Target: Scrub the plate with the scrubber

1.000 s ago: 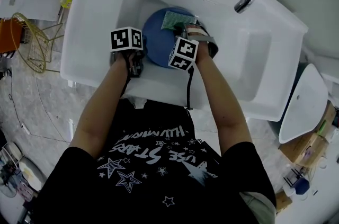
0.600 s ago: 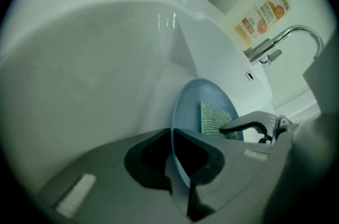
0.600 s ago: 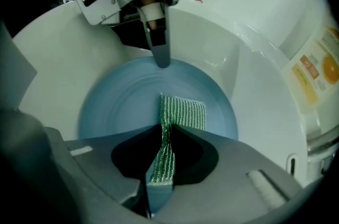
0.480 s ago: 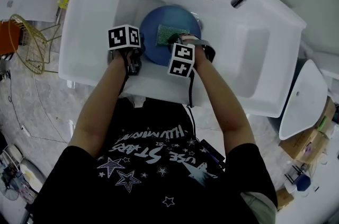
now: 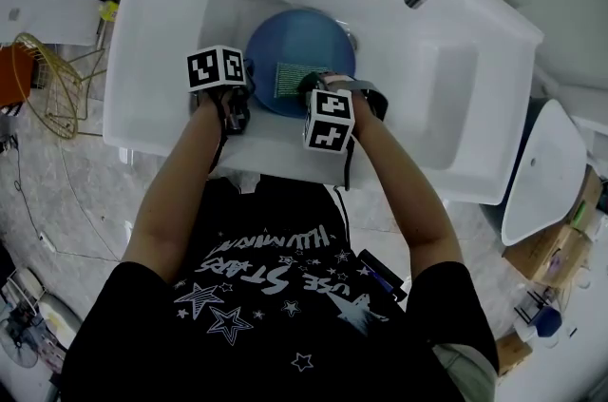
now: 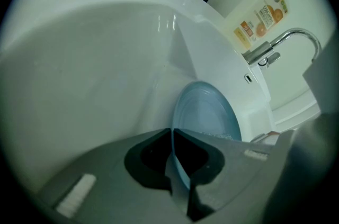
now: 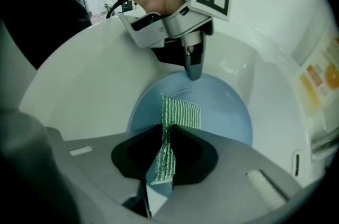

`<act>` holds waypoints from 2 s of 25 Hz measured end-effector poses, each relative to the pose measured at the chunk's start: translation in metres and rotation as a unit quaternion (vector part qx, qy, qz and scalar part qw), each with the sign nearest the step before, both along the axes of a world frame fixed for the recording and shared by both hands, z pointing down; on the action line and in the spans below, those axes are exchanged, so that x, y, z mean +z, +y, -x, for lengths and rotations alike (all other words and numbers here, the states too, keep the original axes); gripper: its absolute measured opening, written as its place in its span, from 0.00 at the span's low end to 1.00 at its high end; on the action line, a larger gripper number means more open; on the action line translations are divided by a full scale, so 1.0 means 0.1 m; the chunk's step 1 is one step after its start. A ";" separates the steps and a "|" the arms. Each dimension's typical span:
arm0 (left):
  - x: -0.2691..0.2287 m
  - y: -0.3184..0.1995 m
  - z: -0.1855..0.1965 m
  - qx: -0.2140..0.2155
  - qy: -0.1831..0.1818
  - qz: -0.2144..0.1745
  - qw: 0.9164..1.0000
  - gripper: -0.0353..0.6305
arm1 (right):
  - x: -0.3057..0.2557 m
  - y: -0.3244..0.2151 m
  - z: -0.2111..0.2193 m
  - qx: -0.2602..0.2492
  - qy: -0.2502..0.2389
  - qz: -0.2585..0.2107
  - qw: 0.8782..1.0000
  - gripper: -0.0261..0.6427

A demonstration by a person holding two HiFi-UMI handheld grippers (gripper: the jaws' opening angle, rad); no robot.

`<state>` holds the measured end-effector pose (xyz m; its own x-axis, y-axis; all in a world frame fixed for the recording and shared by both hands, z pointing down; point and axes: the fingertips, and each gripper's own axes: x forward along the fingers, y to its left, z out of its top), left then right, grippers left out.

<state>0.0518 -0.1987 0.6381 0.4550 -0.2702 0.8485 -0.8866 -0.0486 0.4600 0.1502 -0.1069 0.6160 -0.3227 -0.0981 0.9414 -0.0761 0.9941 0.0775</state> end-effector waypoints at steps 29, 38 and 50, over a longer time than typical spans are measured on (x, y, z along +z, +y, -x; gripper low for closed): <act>0.01 -0.01 0.00 0.002 -0.004 -0.002 1.000 0.08 | 0.25 -0.68 -0.33 0.122 0.034 -0.077 0.989 0.16; 0.03 -0.01 0.00 0.002 -0.008 -0.002 1.000 0.08 | 0.24 -0.28 -0.32 0.136 0.033 -0.004 0.990 0.15; 0.03 -0.03 0.00 0.002 -0.016 -0.004 1.000 0.08 | 0.17 0.06 0.26 0.112 -0.024 0.063 0.991 0.14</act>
<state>0.0518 -0.2014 0.6411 0.4289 -0.2757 0.8603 -0.9005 -0.0549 0.4314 0.1244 -0.1012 0.6329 -0.3517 -0.0556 0.9345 -0.2958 0.9537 -0.0546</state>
